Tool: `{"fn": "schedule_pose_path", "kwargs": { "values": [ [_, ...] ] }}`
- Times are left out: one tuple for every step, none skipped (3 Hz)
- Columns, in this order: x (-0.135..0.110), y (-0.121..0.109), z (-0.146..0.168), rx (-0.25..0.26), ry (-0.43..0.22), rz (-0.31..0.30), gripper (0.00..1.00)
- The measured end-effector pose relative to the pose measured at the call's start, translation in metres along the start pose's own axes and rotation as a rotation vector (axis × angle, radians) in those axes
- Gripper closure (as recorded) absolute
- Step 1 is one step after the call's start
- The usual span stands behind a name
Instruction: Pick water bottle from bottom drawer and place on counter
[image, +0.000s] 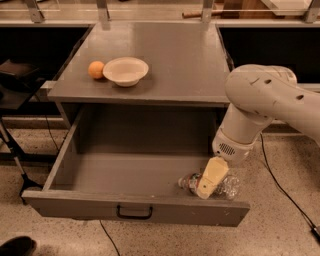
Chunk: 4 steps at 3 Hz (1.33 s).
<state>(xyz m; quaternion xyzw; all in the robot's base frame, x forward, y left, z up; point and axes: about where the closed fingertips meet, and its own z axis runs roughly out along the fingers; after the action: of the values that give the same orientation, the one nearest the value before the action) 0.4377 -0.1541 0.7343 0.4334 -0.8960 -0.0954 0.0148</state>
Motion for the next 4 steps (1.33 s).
{"fn": "schedule_pose_path", "kwargs": {
  "values": [
    [0.008,-0.009,0.016,-0.003,0.034,0.035,0.0],
    [0.016,-0.013,0.032,-0.014,0.067,0.07,0.0],
    [0.025,-0.016,0.046,-0.028,0.102,0.106,0.01],
    [0.03,-0.017,0.056,-0.05,0.117,0.132,0.19]
  ]
}}
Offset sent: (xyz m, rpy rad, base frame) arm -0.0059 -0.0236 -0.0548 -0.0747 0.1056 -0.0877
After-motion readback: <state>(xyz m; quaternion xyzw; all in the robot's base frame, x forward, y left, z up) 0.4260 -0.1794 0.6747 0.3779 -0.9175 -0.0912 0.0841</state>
